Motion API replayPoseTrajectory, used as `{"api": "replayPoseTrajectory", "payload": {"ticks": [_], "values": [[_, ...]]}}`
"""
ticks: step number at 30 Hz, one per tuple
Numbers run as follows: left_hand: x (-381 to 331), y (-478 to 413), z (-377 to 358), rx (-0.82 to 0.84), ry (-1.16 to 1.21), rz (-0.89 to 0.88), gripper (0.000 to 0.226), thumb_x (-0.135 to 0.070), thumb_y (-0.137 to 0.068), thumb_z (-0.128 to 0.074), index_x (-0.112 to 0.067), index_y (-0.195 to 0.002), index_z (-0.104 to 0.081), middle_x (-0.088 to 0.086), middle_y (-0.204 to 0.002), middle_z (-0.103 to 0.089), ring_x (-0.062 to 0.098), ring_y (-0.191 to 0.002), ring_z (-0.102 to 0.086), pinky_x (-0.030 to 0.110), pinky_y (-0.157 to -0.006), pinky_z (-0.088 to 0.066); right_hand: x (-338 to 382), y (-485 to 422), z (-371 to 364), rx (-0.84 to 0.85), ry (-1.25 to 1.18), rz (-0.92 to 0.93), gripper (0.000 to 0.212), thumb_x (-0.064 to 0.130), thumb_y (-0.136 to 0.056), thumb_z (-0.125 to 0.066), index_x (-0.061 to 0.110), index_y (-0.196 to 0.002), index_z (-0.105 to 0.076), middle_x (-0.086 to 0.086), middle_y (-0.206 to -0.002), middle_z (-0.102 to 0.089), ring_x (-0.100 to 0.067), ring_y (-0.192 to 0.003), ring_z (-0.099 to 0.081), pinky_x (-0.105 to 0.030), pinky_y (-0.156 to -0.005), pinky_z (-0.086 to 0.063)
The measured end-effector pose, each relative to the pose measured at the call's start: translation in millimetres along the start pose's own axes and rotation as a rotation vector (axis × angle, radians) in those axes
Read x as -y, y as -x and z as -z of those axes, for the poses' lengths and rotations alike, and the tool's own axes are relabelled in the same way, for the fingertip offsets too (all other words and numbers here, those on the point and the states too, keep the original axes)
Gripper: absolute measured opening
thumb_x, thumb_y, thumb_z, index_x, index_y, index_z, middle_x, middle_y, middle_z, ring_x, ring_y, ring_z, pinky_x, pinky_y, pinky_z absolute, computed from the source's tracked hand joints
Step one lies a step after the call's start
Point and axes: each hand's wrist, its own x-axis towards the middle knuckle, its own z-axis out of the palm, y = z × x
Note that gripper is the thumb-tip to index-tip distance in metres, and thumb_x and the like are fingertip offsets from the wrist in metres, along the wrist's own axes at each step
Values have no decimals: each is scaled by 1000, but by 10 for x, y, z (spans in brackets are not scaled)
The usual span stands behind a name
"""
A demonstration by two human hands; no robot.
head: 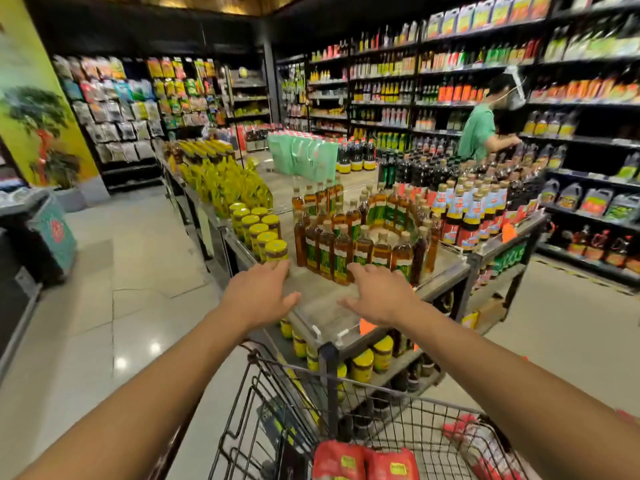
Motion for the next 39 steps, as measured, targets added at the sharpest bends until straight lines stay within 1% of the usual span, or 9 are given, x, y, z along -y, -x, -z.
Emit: {"api": "replayPoseTrajectory", "payload": {"ticks": [5, 8, 13, 16, 20, 22, 27, 33, 39], "values": [[-18, 133, 260, -31, -7, -15, 71, -64, -96, -47, -24, -153, -33, 4, -147, -50, 26, -131, -51, 46, -99, -52, 127, 219, 349, -24, 32, 64, 81, 60, -94, -54, 25, -158, -19, -7, -152, -45, -31, -133, -49, -51, -105, -46], [-81, 215, 329, -54, 26, -36, 74, -64, -96, -47, -25, -157, -28, 2, -153, -46, 25, -136, -48, 44, -103, -50, 142, 366, 452, -53, 72, 68, 80, 60, -94, -53, 25, -158, -20, -9, -148, -47, -31, -130, -51, -49, -103, -47], [-362, 228, 349, -56, 54, -106, 76, -62, -95, -51, -23, -157, -28, 3, -155, -44, 25, -138, -47, 44, -104, -49, -13, 646, 534, -77, 69, -8, 77, 61, -96, -52, 24, -157, -22, -9, -149, -47, -31, -130, -51, -48, -101, -48], [-677, 185, 365, -57, 72, -202, 76, -61, -96, -51, -22, -157, -27, 3, -157, -43, 25, -139, -46, 44, -106, -48, -260, 895, 554, -84, 67, -98, 78, 61, -95, -52, 23, -157, -22, -9, -150, -46, -32, -131, -50, -49, -103, -48], [-1302, 101, 317, -37, 123, -357, 79, -63, -96, -50, -22, -159, -25, 1, -160, -38, 25, -142, -43, 44, -106, -48, -755, 1413, 515, -73, 48, -284, 75, 61, -95, -53, 23, -153, -27, -7, -138, -56, -31, -121, -58, -50, -94, -53], [-1774, 108, 294, -1, 138, -484, 75, -62, -96, -49, -21, -156, -29, 4, -157, -42, 25, -140, -44, 45, -106, -48, -1051, 1819, 493, -72, 47, -412, 72, 61, -95, -54, 24, -152, -29, -7, -136, -57, -31, -119, -58, -50, -92, -54], [-2919, 283, 394, -32, 193, -731, 62, -60, -97, -50, -22, -144, -41, 3, -137, -56, 26, -123, -56, 42, -88, -54, -1592, 2915, 583, -91, 71, -678, 72, 59, -96, -53, 20, -152, -31, -11, -145, -50, -34, -129, -52, -45, -101, -47], [-4443, 918, 526, -33, 236, -1055, 72, -61, -96, -50, -26, -155, -28, 0, -155, -44, 25, -138, -46, 44, -106, -45, -2028, 4642, 657, -138, 71, -1067, 77, 61, -94, -54, 22, -155, -27, -9, -145, -51, -32, -127, -53, -44, -99, -48], [-5717, 2027, 676, -12, 263, -1357, 73, -60, -97, -50, -23, -157, -27, 3, -157, -42, 28, -138, -45, 43, -105, -45, -1988, 6427, 562, -139, 16, -1376, 78, 59, -94, -56, 24, -156, -26, -11, -151, -45, -32, -134, -49, -43, -105, -43]]}}
